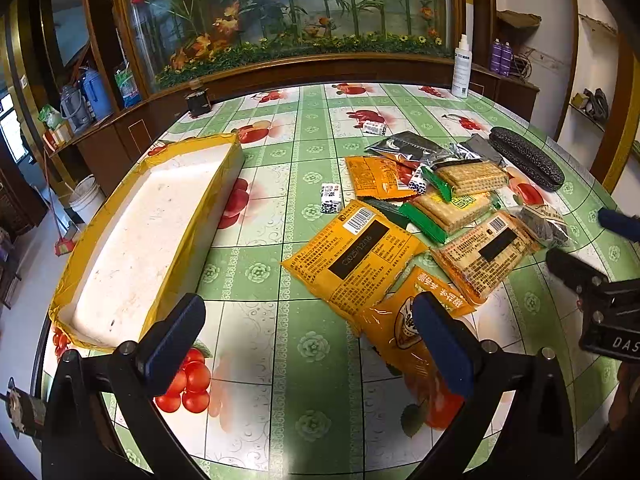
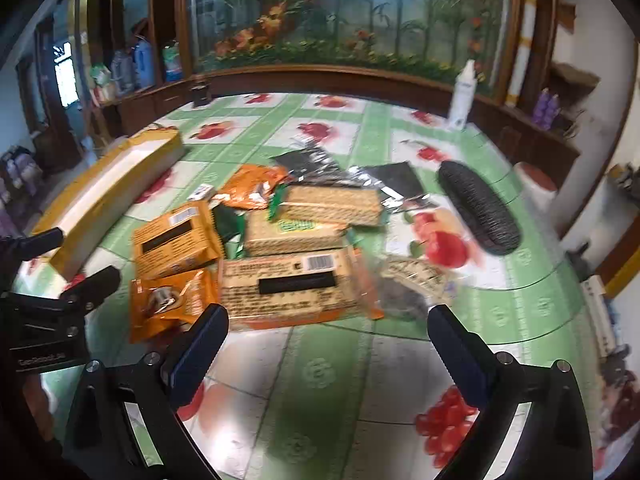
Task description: Organize snacks
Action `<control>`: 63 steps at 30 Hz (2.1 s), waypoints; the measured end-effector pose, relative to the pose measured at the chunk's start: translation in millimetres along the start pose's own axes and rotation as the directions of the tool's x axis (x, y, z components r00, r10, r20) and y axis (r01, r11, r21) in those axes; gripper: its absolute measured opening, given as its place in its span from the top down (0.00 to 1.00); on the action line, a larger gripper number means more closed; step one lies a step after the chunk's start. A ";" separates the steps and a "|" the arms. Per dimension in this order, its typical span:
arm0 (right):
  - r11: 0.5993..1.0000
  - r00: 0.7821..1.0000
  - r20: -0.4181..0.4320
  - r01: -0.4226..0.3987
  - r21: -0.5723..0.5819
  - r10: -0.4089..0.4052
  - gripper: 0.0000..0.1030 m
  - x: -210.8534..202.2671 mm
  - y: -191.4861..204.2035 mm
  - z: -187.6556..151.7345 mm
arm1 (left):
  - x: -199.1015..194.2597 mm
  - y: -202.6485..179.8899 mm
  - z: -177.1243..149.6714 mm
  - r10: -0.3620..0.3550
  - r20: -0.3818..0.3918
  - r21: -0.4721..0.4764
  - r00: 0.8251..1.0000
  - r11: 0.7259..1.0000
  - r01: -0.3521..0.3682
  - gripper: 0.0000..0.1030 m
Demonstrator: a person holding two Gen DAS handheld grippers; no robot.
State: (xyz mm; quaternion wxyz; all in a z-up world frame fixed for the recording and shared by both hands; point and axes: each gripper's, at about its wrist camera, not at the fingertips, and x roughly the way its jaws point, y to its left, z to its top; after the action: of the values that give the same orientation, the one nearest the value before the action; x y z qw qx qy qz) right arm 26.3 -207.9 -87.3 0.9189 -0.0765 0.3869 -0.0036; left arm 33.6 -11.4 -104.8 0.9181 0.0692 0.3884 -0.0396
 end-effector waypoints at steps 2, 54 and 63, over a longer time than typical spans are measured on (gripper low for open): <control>0.994 0.994 0.043 0.106 -0.024 -0.105 0.02 -8.7 4.0 3.6 | -0.2 2.7 0.7 -0.003 -0.001 -0.009 1.000 1.000 0.003 0.00; 0.988 0.990 -0.055 -0.128 0.088 0.133 0.02 30.4 -11.3 -12.5 | 39.9 -23.5 22.7 -0.048 -0.023 0.146 0.999 0.988 0.050 0.00; 0.964 0.964 -0.104 -0.228 0.134 0.243 0.01 60.8 -14.1 0.9 | 66.7 -15.7 30.7 -0.101 -0.091 0.183 0.991 0.976 0.117 0.00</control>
State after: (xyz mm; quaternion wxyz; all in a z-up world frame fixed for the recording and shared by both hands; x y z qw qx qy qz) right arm 70.3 -225.7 -127.8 0.8909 0.0264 0.4466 0.0778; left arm 99.7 -33.0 -133.1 0.8873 0.1355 0.4232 -0.1236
